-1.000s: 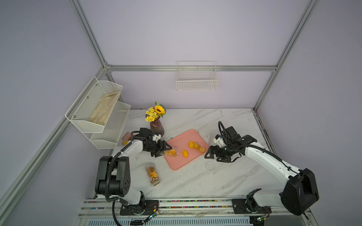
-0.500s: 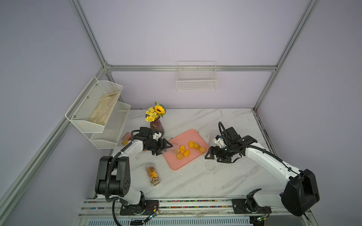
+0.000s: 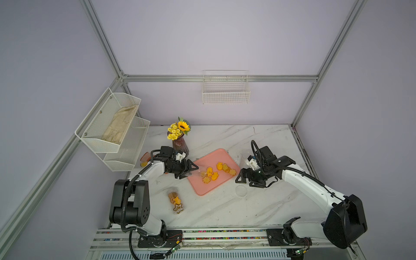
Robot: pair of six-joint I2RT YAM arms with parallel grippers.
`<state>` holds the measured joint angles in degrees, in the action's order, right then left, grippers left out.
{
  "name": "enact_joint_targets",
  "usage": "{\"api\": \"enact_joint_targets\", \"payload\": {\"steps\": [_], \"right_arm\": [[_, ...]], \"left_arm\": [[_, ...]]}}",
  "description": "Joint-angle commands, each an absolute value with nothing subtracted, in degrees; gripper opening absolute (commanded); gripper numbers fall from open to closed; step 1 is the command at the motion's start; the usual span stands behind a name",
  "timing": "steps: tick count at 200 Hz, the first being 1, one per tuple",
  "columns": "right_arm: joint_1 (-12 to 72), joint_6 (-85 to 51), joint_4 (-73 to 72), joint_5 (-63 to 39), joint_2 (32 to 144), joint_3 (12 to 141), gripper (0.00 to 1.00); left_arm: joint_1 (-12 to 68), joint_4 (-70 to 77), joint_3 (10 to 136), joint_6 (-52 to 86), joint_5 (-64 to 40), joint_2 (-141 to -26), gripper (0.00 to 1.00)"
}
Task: Pour the cookies out of the jar
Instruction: Pour the cookies in the jar onto the tray.
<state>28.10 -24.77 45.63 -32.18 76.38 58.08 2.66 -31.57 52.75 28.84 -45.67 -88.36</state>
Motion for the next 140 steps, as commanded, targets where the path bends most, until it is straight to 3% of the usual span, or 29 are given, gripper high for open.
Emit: {"api": "enact_joint_targets", "payload": {"steps": [1, 140], "right_arm": [[28.4, -25.0, 46.0, -31.5, 75.1, 58.3, 0.97], [28.4, -26.1, 48.9, -29.6, 77.1, 72.4, 0.97]], "left_arm": [[2.7, -33.1, 56.1, 27.8, -47.5, -85.2, 0.65], [2.7, -37.5, 58.2, 34.4, -49.4, -69.5, 0.66]]}}
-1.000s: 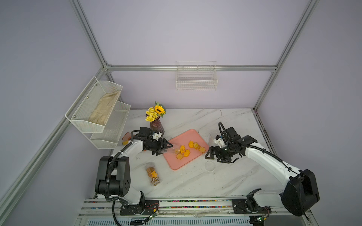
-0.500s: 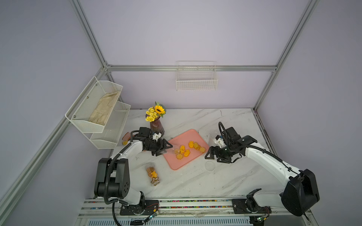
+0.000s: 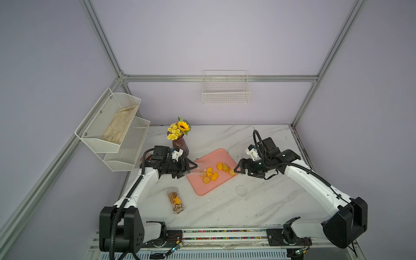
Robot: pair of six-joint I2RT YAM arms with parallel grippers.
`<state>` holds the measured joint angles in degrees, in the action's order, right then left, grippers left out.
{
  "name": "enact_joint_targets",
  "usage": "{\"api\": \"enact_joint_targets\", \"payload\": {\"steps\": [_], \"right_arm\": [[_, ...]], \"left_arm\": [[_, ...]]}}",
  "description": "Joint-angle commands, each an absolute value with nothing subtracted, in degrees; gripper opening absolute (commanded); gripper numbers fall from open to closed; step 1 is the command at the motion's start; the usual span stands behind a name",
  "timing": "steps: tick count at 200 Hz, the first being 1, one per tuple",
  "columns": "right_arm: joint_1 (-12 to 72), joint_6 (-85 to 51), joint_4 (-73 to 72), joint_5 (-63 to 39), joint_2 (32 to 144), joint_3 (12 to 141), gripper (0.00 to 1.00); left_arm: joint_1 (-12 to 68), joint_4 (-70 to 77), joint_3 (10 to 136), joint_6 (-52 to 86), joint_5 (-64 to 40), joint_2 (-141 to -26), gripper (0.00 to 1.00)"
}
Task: Pour the cookies out of the jar
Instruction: Pour the cookies in the jar onto the tray, then place the jar at the center of the board.
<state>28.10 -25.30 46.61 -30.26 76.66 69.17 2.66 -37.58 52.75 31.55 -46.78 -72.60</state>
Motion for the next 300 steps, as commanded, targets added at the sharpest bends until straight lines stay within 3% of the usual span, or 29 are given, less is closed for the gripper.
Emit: {"api": "enact_joint_targets", "payload": {"steps": [1, 76, 193, 245, 300], "right_arm": [[28.4, -26.1, 48.9, -29.6, 77.1, 72.6, 0.97], [28.4, -27.0, 51.9, -27.4, 78.4, 84.5, 0.97], [26.5, -26.3, 51.9, -31.9, 82.6, 93.7, 0.97], [19.6, -29.1, 49.6, -42.0, 82.5, 94.6, 0.97], [19.2, -38.0, 39.2, -51.1, 81.0, 90.8, 0.97]], "left_arm": [[2.7, -37.5, 58.2, 34.5, -49.4, -69.4, 0.66], [2.7, -38.5, 62.5, 40.9, -50.7, -64.3, 0.66], [3.2, -37.5, 66.8, 50.5, -55.7, -56.9, 0.68], [3.5, -35.8, 71.2, 53.4, -57.8, -57.1, 0.69], [5.8, -30.3, 72.9, 57.0, -60.6, -58.0, 0.71]]}}
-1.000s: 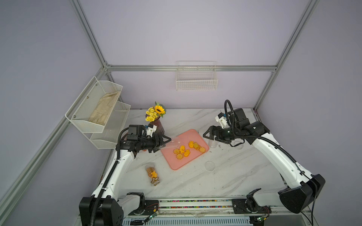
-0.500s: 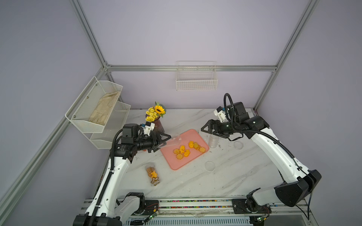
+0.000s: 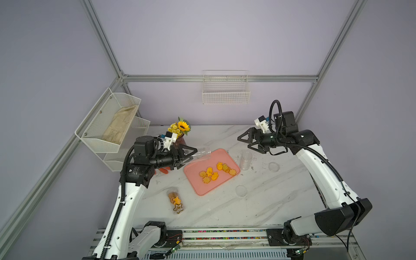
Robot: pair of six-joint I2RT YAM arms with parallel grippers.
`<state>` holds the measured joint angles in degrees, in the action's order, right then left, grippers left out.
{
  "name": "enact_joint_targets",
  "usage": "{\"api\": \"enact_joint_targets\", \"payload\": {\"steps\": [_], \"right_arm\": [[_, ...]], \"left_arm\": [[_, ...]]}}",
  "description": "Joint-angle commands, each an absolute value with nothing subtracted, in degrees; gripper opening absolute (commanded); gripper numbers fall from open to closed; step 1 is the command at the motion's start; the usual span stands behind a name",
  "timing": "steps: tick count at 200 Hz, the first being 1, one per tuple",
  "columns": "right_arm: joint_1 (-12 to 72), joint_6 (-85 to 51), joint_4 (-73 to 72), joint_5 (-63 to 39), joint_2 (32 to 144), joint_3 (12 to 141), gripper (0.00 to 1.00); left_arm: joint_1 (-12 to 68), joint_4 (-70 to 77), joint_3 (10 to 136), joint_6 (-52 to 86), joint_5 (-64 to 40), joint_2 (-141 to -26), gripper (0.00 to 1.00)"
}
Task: Pour the cookies out of the jar
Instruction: Place the jar at the center of the board.
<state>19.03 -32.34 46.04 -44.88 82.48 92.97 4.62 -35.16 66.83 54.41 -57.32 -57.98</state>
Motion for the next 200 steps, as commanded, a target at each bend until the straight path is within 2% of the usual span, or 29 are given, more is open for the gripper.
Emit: {"api": "enact_joint_targets", "payload": {"steps": [1, 57, 87, 107, 150, 200], "right_arm": [[19.2, -38.2, 38.8, -51.3, 80.9, 90.6, 0.97], [19.2, -53.9, 17.5, -55.6, 76.6, 80.2, 0.97], [19.2, -54.7, 16.5, -55.6, 76.2, 78.5, 0.97], [19.2, -55.0, 16.3, -55.6, 75.6, 77.4, 0.97], [19.3, -56.0, 16.1, -54.9, 73.9, 74.9, 0.97], [21.9, -60.5, 9.7, -53.1, 72.2, 71.1, 0.97]], "left_arm": [[5.9, -30.2, 72.9, 57.1, -60.6, -58.0, 0.71], [7.6, -24.4, 73.2, 61.0, -62.9, -58.3, 0.71], [7.6, -22.9, 72.9, 61.7, -62.2, -58.0, 0.70], [7.6, -19.1, 71.2, 64.4, -61.9, -57.8, 0.60], [7.6, -16.8, 69.3, 67.8, -58.9, -58.1, 0.62], [7.9, -12.6, 64.9, 78.3, -47.1, -56.1, 0.61]]}}
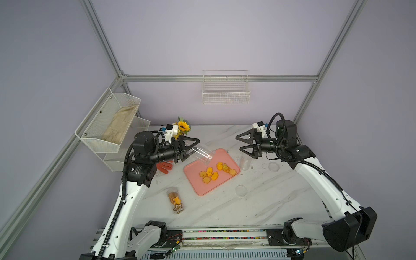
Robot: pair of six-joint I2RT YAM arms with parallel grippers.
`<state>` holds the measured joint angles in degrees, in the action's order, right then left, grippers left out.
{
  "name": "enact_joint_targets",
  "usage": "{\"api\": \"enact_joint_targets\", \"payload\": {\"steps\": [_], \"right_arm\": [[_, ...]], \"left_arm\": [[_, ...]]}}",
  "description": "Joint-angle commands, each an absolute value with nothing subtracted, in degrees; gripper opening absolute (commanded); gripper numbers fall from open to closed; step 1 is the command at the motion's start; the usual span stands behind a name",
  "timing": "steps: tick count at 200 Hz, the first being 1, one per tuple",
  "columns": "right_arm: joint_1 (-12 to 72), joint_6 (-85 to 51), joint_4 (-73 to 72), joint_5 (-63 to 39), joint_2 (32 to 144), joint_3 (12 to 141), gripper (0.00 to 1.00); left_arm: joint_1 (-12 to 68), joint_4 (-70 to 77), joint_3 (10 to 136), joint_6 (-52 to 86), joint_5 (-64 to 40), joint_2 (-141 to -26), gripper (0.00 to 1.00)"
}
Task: Pour the cookies out of the jar
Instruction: Place the jar at the center of the board.
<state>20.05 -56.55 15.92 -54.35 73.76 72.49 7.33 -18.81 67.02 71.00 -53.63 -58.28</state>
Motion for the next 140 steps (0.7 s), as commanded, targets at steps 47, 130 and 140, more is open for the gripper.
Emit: {"api": "enact_joint_targets", "payload": {"steps": [47, 130, 140], "right_arm": [[28.0, -62.7, 3.5, -50.7, 74.2, 72.8, 0.97], [33.5, -67.6, -5.8, -49.1, 77.1, 75.8, 0.97], [34.0, -68.1, -6.4, -49.0, 77.2, 75.9, 0.97]], "left_arm": [[9.9, -6.6, 62.4, 85.1, -39.6, -55.3, 0.61], [13.3, -2.8, 62.1, 86.4, -37.0, -56.4, 0.62], [13.3, -2.7, 62.1, 86.5, -37.0, -56.4, 0.62]]}}
